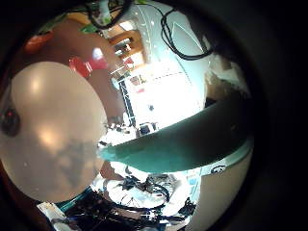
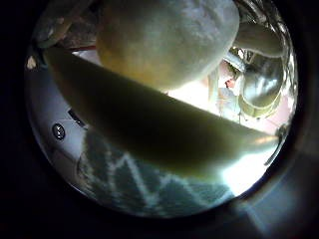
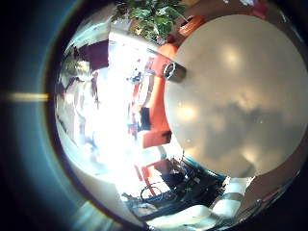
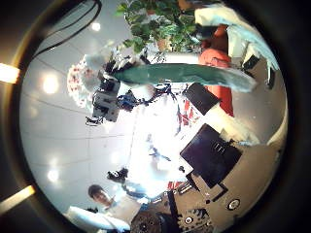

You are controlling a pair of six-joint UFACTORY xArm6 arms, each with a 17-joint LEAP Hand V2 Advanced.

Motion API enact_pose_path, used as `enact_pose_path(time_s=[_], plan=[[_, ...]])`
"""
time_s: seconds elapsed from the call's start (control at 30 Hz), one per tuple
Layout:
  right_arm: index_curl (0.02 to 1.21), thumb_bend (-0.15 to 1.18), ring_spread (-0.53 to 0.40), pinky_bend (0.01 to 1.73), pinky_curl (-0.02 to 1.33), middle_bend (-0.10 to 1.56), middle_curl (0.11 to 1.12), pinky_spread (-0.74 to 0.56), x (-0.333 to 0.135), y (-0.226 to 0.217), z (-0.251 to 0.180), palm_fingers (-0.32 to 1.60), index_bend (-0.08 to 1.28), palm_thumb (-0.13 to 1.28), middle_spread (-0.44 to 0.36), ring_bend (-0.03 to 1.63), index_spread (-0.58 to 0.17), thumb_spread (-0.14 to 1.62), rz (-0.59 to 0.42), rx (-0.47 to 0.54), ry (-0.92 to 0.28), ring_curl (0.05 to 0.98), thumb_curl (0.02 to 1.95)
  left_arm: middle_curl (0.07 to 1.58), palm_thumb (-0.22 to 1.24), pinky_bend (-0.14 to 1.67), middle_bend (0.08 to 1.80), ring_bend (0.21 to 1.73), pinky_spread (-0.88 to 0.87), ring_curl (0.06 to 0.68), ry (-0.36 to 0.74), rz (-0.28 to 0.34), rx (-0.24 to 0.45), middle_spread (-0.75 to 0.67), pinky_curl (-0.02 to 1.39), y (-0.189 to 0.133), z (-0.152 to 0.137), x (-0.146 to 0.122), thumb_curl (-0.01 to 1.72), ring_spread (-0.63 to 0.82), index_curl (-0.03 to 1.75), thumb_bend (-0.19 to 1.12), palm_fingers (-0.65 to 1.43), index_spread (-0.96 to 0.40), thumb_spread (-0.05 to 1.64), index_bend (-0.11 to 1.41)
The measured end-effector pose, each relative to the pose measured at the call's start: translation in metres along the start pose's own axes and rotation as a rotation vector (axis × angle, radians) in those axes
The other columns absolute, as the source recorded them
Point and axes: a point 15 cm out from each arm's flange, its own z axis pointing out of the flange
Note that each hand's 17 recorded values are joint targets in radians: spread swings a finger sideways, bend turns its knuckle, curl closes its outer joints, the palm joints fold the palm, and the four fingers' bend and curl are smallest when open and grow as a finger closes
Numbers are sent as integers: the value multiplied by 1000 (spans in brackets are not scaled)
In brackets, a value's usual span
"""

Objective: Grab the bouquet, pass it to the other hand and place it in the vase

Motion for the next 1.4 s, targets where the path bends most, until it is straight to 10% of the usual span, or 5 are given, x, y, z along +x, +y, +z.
enact_pose_path(time_s=[0.3,0.67,1.4], plan=[[571,-28,-150,911,704,673,523,-93,6,-5,-7,76,338,778,-101,1047,-386,989,15,34,13,473,741,964,1058,1232,1165,1522,-560,557,-152,106,105,-516,838,-15,-48,33,796,-393,1161,86,1054,-690,1067,695],[434,-28,122,752,547,433,397,345,12,-20,-2,-26,189,741,17,738,-372,992,25,70,46,321,643,983,1061,1195,1150,1521,-572,551,-228,123,194,-522,882,-23,-80,28,844,-393,1241,57,1061,-717,1078,645],[311,-23,199,626,386,273,342,443,28,-37,6,54,156,722,75,592,-355,1008,67,117,91,250,567,1007,1077,1130,1124,1512,-606,549,-282,87,263,-530,952,-45,-122,-14,900,-385,1328,16,1076,-743,1097,602]])
